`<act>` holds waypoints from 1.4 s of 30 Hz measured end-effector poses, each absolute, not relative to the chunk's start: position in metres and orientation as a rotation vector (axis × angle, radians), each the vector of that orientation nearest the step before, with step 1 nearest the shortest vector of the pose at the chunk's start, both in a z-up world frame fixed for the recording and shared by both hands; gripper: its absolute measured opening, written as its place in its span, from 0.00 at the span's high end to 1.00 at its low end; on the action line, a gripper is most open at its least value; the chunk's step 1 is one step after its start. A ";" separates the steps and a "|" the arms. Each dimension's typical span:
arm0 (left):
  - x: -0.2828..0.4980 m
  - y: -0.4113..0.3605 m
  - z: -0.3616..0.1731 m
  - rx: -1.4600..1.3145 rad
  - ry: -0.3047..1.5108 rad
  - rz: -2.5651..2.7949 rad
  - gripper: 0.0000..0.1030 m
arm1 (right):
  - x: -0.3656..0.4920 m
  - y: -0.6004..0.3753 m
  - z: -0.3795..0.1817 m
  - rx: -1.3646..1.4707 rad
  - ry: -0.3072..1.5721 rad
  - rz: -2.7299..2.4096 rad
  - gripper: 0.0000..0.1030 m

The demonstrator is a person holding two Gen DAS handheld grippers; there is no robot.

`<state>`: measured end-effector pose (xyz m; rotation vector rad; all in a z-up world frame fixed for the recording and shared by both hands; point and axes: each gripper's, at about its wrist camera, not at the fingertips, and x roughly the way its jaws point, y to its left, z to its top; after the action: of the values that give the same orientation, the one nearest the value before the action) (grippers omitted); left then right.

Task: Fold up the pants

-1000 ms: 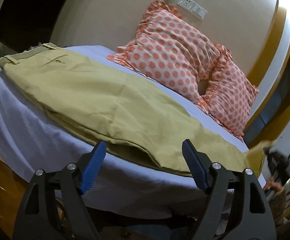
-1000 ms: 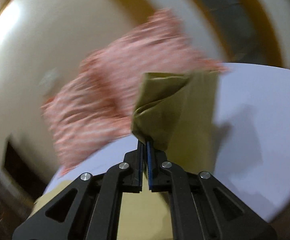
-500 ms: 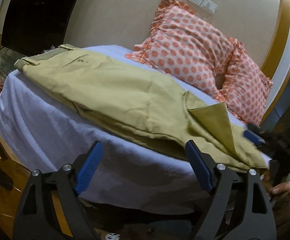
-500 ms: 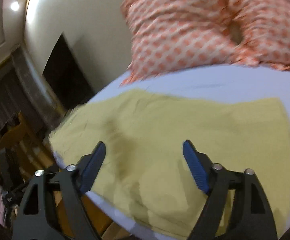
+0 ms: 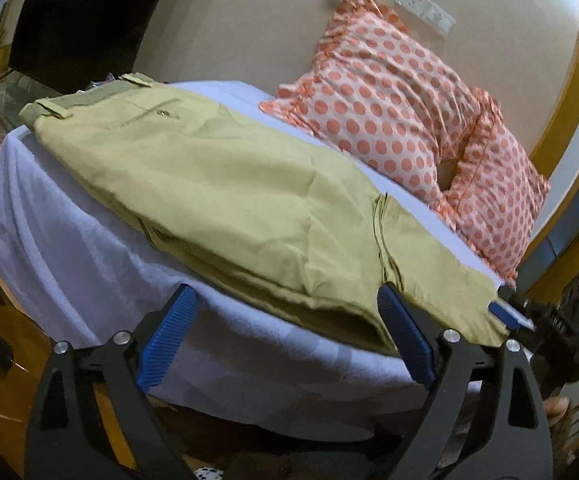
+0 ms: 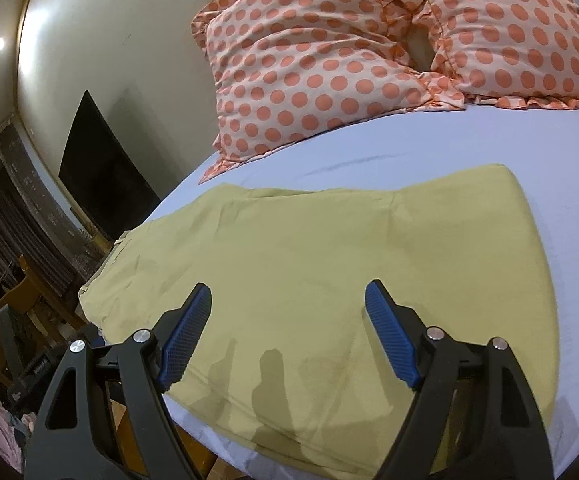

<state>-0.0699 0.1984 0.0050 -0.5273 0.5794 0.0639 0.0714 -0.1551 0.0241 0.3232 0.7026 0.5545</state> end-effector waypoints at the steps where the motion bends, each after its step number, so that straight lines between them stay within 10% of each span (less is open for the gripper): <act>1: -0.072 0.202 0.008 -0.532 0.564 0.087 0.12 | 0.071 -0.154 0.024 0.323 0.704 0.556 0.22; 34: -0.021 0.286 0.015 -0.892 0.597 0.124 0.11 | 0.073 -0.147 0.015 0.329 0.708 0.591 0.21; 39: -0.005 0.328 0.013 -0.928 0.581 0.227 0.35 | 0.072 -0.156 0.017 0.350 0.683 0.588 0.21; 41: 0.000 0.341 0.010 -0.923 0.602 0.302 0.76 | 0.071 -0.161 0.017 0.360 0.670 0.587 0.21; 42: 0.004 0.344 0.011 -0.909 0.619 0.330 0.79 | 0.071 -0.163 0.018 0.362 0.666 0.586 0.21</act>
<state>0.0037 0.3439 0.0107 -0.9093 0.6193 0.3299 0.0712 -0.1633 0.0176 0.3623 0.6664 0.5858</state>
